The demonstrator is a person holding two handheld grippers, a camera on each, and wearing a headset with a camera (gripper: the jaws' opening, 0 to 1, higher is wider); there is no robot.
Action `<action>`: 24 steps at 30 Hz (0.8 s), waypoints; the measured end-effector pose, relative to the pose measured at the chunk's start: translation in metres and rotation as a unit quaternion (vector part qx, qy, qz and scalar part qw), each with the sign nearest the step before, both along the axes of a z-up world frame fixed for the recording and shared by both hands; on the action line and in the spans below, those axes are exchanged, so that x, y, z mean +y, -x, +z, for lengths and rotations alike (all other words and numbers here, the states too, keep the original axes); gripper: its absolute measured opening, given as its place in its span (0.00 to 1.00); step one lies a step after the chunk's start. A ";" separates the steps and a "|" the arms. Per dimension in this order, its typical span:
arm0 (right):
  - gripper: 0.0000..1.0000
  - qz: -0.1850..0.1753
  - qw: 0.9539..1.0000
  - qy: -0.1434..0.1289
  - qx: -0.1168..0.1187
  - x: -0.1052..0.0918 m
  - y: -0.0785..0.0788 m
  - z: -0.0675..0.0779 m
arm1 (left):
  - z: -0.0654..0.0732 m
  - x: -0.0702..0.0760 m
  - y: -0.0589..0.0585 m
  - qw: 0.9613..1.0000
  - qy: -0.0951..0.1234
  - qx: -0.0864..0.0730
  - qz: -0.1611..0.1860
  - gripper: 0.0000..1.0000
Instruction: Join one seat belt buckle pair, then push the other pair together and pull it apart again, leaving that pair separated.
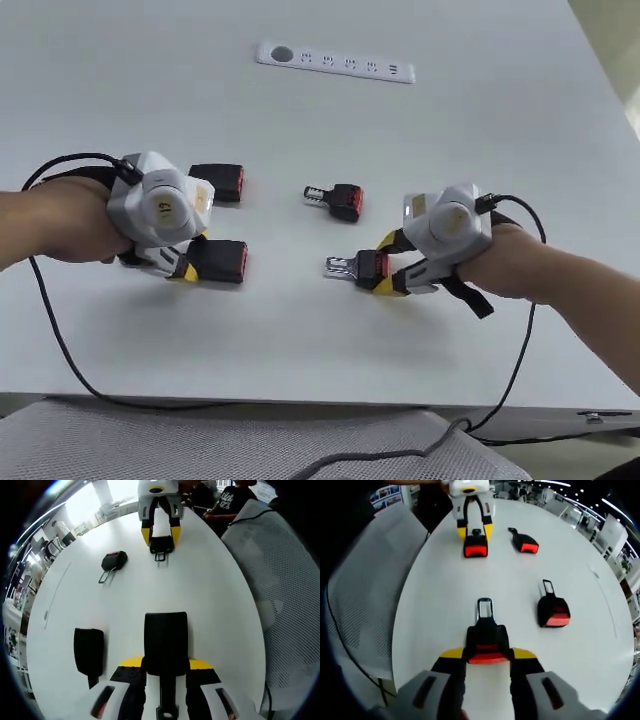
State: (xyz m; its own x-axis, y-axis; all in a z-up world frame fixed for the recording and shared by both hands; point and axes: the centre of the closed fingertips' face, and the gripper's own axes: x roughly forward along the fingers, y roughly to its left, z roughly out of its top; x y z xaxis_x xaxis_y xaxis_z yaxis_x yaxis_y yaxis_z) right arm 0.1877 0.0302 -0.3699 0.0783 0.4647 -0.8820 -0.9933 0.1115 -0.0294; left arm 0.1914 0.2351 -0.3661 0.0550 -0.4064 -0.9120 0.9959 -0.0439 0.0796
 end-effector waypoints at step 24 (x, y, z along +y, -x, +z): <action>0.34 -0.001 0.998 -0.054 -0.006 0.078 -0.003 -0.007 | 0.001 0.000 0.002 1.000 0.005 0.006 0.008 0.30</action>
State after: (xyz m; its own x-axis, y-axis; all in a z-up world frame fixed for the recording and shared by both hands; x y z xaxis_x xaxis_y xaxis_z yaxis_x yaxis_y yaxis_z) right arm 0.1911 0.1077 -0.3765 0.0902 0.5577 -0.8252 -0.9927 0.1171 -0.0293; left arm 0.1892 0.2354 -0.3650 0.0500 -0.4139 -0.9089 0.9973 -0.0280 0.0676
